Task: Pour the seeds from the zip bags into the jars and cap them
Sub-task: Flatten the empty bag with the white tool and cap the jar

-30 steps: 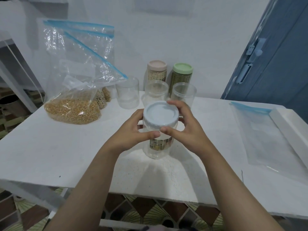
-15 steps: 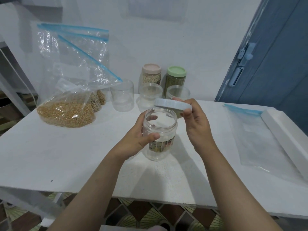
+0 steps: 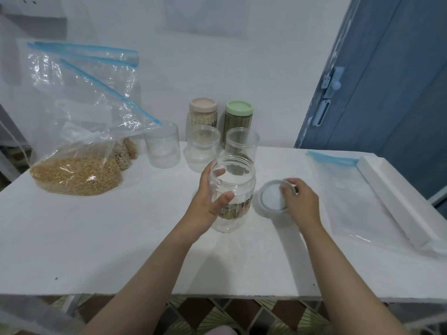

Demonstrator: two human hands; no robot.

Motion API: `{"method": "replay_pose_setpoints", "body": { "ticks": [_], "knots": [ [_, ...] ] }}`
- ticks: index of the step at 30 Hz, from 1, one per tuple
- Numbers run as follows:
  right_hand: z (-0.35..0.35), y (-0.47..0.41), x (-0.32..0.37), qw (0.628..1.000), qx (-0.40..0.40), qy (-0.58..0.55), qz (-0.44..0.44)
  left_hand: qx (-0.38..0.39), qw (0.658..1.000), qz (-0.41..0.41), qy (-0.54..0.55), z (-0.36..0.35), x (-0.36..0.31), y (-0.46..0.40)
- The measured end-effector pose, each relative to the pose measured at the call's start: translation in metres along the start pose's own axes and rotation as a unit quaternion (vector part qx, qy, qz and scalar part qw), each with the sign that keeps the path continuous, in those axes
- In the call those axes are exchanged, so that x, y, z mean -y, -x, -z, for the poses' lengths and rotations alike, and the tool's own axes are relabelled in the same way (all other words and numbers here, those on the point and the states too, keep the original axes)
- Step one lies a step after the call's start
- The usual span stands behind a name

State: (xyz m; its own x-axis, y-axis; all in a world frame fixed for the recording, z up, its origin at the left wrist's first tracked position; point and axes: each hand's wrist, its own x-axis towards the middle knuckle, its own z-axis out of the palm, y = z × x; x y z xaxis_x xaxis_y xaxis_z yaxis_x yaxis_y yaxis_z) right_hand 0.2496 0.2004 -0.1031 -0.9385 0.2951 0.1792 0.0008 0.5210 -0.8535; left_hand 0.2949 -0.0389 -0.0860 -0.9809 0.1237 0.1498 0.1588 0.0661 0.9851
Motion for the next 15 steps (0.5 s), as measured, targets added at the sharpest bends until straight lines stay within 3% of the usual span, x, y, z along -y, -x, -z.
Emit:
{"method": "replay_pose_setpoints", "body": {
  "ticks": [5, 11, 15],
  "knots": [
    [-0.014, 0.014, -0.036, 0.986, 0.006, 0.169, 0.009, -0.005, 1.0, -0.01, 0.001, -0.004, 0.001, -0.001],
    [-0.013, 0.021, -0.031, 0.993, -0.023, 0.116, 0.013, -0.003, 1.0, -0.021, -0.002, -0.006, -0.002, 0.001],
    [-0.004, 0.038, 0.011, 0.992, -0.086, 0.009, 0.091, 0.009, 1.0, -0.018, 0.0, -0.001, -0.004, 0.002]
  ]
}}
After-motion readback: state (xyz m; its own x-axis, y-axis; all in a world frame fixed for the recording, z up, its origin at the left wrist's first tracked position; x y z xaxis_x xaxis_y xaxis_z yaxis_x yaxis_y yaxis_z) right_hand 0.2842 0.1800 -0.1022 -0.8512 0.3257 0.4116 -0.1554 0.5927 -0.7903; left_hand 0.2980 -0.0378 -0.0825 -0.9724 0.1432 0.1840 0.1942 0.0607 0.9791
